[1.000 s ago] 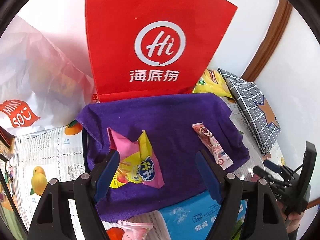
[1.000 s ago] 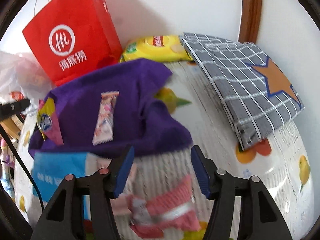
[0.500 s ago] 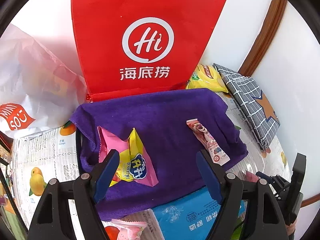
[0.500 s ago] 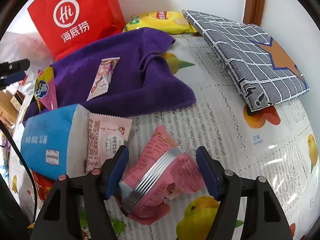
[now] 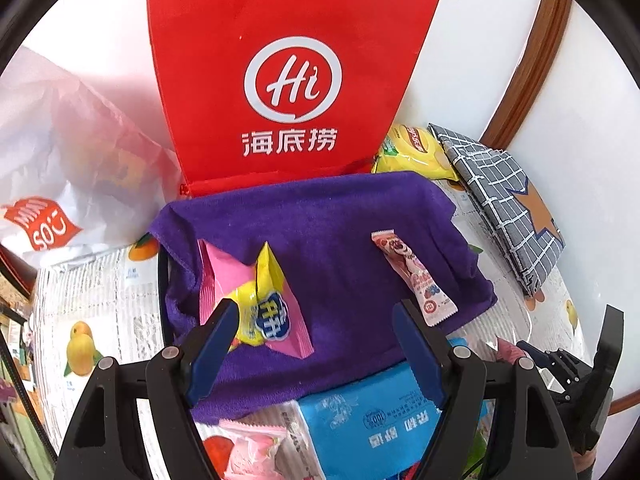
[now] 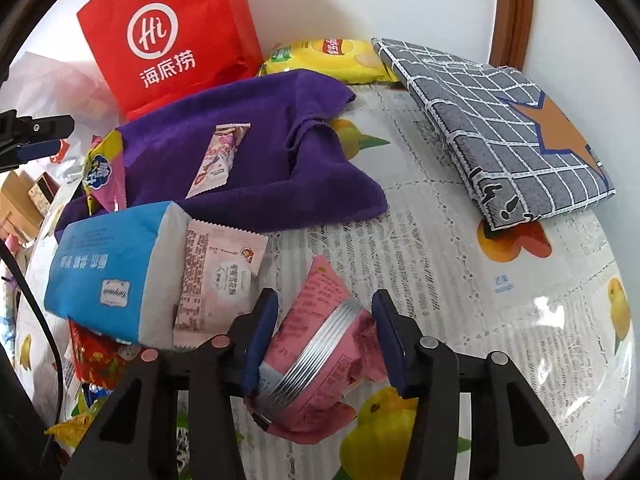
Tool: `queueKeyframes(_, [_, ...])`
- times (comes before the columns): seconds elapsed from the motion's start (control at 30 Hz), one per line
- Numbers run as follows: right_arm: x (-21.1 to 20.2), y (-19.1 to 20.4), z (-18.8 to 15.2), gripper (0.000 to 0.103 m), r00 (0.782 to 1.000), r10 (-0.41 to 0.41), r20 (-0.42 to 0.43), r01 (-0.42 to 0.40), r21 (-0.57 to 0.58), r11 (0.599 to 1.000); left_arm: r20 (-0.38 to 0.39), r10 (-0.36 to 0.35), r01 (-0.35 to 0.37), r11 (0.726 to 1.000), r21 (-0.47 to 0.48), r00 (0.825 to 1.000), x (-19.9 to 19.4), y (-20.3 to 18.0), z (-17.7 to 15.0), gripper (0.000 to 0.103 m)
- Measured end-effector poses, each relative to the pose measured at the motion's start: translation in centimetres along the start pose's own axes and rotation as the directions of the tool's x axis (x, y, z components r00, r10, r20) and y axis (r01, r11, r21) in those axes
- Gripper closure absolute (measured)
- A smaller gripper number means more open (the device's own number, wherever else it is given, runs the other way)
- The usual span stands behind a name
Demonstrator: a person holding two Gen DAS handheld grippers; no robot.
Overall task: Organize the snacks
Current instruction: 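Grasp the pink cylindrical snack pack with the right tool and lift it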
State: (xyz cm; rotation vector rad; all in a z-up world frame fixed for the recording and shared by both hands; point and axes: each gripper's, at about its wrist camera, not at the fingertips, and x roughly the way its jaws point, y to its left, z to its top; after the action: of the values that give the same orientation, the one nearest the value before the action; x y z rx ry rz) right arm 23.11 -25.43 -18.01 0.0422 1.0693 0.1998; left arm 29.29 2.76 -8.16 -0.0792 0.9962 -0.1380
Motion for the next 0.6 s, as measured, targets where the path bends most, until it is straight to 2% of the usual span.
queueKeyframes(0.6, [-2.8, 1.9, -1.7, 0.055, 0.999, 0.031, 0.029, -0.031, -0.004, 1.000, -0.033, 0.010, -0.012, 0.999, -0.042, 0.999, -2.8, 1.1, -5.5, 0.025])
